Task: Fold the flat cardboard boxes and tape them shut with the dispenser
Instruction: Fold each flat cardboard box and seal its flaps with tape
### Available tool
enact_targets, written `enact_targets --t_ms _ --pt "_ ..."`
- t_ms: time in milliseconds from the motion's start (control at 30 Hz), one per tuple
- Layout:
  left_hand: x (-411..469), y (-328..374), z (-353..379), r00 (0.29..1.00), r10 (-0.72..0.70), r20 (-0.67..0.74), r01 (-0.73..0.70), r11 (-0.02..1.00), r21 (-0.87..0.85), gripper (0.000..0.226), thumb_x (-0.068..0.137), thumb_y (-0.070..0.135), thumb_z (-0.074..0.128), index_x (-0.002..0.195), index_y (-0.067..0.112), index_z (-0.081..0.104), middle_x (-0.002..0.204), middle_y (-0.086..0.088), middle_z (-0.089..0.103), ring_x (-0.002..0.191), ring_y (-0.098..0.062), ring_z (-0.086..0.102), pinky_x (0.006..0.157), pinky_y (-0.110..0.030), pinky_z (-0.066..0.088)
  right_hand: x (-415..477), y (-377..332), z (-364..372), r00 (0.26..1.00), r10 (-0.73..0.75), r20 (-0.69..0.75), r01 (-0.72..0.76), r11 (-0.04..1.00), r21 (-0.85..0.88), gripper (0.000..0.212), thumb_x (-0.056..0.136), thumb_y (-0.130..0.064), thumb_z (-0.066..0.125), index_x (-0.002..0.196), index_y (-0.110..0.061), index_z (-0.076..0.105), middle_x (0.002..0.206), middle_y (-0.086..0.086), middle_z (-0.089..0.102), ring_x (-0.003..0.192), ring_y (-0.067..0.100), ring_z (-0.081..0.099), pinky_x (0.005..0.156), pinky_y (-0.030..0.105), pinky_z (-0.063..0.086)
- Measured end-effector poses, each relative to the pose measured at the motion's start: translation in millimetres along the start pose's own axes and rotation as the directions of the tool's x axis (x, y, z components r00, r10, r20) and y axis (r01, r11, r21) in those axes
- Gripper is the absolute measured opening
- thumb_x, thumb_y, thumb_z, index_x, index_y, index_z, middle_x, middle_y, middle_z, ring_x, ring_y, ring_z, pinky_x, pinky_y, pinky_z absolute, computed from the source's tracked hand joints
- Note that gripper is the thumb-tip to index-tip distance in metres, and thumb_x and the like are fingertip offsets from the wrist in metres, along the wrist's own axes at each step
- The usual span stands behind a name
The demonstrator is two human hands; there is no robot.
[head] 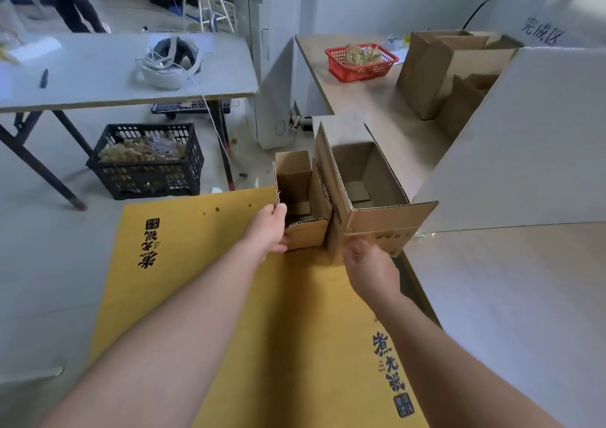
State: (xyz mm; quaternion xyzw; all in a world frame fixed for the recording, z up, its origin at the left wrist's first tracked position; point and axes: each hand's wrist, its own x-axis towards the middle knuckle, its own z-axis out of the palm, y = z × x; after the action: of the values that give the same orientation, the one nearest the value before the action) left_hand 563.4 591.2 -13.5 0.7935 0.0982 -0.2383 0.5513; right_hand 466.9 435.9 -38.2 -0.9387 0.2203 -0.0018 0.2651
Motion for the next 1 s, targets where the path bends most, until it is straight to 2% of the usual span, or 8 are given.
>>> enact_targets --t_ms 167,267,333,433,567,667,800,1000 --pt "-0.2 3.1 -2.1 0.996 0.021 0.087 -0.023 0.999 0.026 0.05 0.104 0.04 0.03 0.148 0.016 0.031 0.141 -0.009 0.043 0.091 -0.028 0.063 0.071 -0.034 0.055 -2.8 0.2 0.6 1.0 -0.024 0.009 0.025 0.998 -0.054 0.026 0.099 -0.029 0.04 0.094 -0.017 0.062 0.086 0.001 0.061 0.073 0.02 0.059 0.066 0.037 0.055" --pt "-1.1 -1.6 -6.2 0.996 0.028 0.084 -0.033 0.998 0.054 0.052 0.103 0.044 0.027 0.147 0.016 0.033 0.132 -0.007 0.045 0.099 -0.03 0.061 0.077 -0.037 0.055 -9.4 0.7 1.1 1.0 -0.026 -0.009 0.025 0.996 -0.086 0.027 0.099 -0.03 0.039 0.099 -0.017 0.062 0.089 0.0 0.06 0.077 0.02 0.058 0.069 0.037 0.054" --pt "-1.0 -7.8 -7.8 0.998 0.052 0.044 -0.057 0.992 0.114 0.052 0.103 0.045 0.027 0.142 0.013 0.039 0.13 -0.007 0.047 0.11 -0.031 0.056 0.088 -0.042 0.052 -16.4 2.0 -0.1 0.999 -0.021 -0.025 0.018 0.994 -0.111 0.028 0.1 -0.031 0.039 0.104 -0.018 0.063 0.096 -0.001 0.061 0.08 0.018 0.058 0.07 0.033 0.052" --pt "-4.0 -21.3 -8.0 0.99 0.137 -0.034 -0.122 0.949 0.29 0.055 0.101 0.046 0.031 0.143 0.01 0.039 0.141 -0.011 0.047 0.128 -0.032 0.045 0.106 -0.041 0.039 -30.3 7.4 -2.8 0.998 -0.041 -0.039 0.034 0.986 -0.164 0.027 0.1 -0.03 0.039 0.109 -0.019 0.062 0.101 -0.002 0.062 0.083 0.016 0.057 0.069 0.029 0.051" --pt "-33.8 -39.4 -6.9 0.946 0.275 -0.17 -0.184 0.89 0.418 0.056 0.098 0.045 0.042 0.146 0.017 0.036 0.147 -0.008 0.042 0.132 -0.028 0.041 0.104 -0.04 0.038 -52.1 21.1 -11.0 0.997 -0.05 -0.06 0.035 0.974 -0.222 0.028 0.101 -0.03 0.038 0.113 -0.019 0.061 0.105 -0.004 0.061 0.081 0.012 0.052 0.062 0.023 0.041" --pt "-70.6 -54.1 2.9 0.855 0.466 -0.229 -0.314 0.815 0.487 0.051 0.096 0.038 0.05 0.141 0.014 0.042 0.141 -0.007 0.046 0.129 -0.025 0.042 0.1 -0.037 0.038 -72.8 36.6 -22.0 0.994 -0.055 -0.099 0.029 0.969 -0.244 0.029 0.1 -0.03 0.04 0.117 -0.02 0.061 0.108 -0.003 0.06 0.088 0.016 0.056 0.064 0.025 0.038" --pt "-123.5 -72.3 43.9 0.75 0.658 -0.063 -0.494 0.62 0.609 0.048 0.094 0.037 0.055 0.135 0.013 0.049 0.13 -0.006 0.054 0.118 -0.023 0.05 0.092 -0.032 0.041 -109.9 69.6 -43.4 0.987 -0.029 -0.158 -0.011 0.97 -0.244 0.03 0.098 -0.031 0.042 0.121 -0.023 0.059 0.114 -0.004 0.06 0.097 0.018 0.058 0.073 0.029 0.046" --pt "-205.4 -79.9 142.2 0.69 0.702 0.179 -0.599 0.414 0.685 0.049 0.095 0.046 0.048 0.135 0.018 0.047 0.127 0.001 0.053 0.118 -0.014 0.047 0.098 -0.026 0.036 -199.7 149.7 -98.4 0.96 0.066 -0.272 -0.123 0.973 -0.196 0.033 0.099 -0.033 0.039 0.127 -0.025 0.055 0.126 -0.005 0.054 0.104 0.02 0.058 0.085 0.03 0.045"
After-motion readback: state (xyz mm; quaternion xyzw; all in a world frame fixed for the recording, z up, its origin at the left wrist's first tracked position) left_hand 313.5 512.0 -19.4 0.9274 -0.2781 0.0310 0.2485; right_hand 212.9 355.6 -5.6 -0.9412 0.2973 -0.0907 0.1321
